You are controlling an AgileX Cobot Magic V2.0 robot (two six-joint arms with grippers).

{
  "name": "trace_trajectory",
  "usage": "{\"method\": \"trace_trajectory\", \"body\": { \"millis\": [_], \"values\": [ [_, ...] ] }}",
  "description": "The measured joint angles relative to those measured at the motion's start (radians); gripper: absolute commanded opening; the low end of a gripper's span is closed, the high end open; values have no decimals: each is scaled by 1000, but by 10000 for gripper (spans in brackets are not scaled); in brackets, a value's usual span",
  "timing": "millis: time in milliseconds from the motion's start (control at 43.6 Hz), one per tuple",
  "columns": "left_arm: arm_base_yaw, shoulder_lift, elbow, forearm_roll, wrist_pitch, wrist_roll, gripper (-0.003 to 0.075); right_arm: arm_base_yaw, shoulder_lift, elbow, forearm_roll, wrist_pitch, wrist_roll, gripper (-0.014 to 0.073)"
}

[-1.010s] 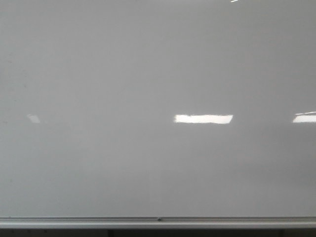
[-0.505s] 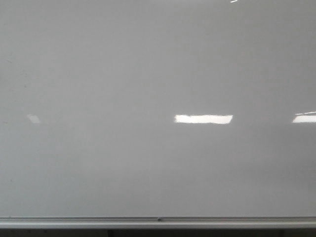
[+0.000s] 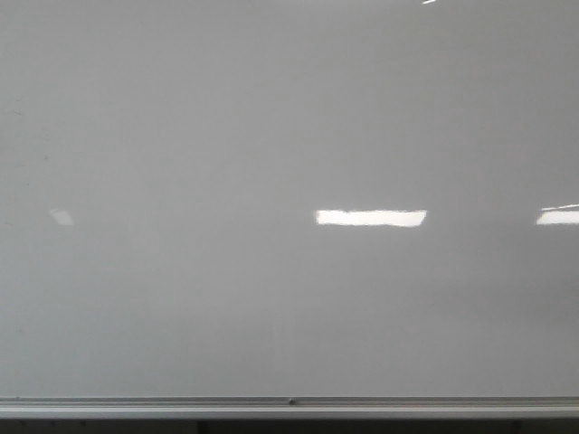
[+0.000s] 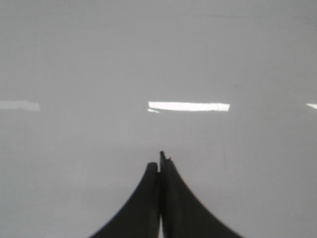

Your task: Write number 4 on whiteboard

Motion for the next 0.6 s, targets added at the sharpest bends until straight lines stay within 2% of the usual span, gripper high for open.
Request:
{"method": "trace_trajectory", "body": {
  "millis": [115, 184, 390, 597],
  "values": [
    [0, 0, -7, 0, -112, 0, -20, 0, 0, -64, 0, 44, 2, -68],
    [0, 0, -33, 0, -116, 0, -20, 0, 0, -130, 0, 100, 2, -62],
    [0, 58, -212, 32, 6, 0, -20, 0, 71, -341, 0, 267, 2, -62],
    [0, 245, -320, 43, 161, 0, -20, 0, 220, -416, 0, 336, 2, -62]
  ]
}}
